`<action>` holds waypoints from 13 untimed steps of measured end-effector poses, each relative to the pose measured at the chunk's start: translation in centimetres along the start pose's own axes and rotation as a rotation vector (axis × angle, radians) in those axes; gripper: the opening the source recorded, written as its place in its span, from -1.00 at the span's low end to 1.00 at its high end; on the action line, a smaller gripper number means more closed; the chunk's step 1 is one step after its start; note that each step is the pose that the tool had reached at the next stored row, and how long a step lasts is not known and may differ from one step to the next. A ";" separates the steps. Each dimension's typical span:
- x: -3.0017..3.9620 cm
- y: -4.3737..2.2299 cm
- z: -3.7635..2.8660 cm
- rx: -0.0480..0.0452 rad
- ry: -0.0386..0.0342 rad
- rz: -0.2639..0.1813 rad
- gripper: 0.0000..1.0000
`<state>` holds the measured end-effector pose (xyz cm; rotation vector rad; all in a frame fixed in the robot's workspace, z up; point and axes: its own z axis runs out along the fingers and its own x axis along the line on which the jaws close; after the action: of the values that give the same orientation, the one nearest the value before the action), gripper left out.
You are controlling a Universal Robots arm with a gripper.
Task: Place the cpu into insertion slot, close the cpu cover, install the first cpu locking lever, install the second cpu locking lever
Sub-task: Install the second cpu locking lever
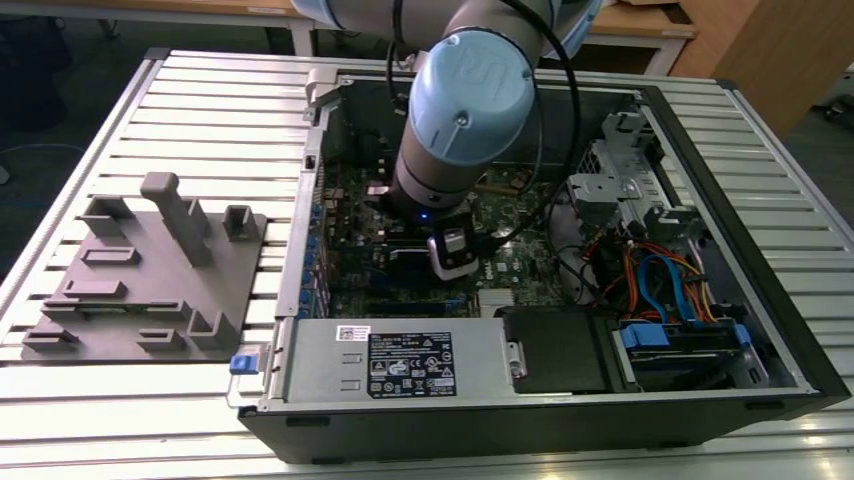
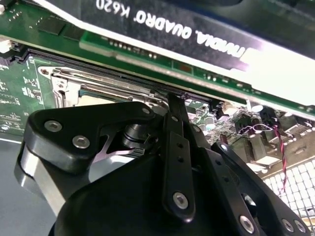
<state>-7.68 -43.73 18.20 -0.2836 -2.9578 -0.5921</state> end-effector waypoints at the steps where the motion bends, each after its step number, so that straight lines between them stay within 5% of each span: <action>1: -0.01 -0.02 0.07 -0.0006 -0.0016 -0.001 -0.80; 13: -0.02 -0.18 -0.04 -0.0024 -0.0067 -0.003 -0.80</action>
<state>-7.70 -43.91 18.17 -0.2818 -2.9647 -0.5963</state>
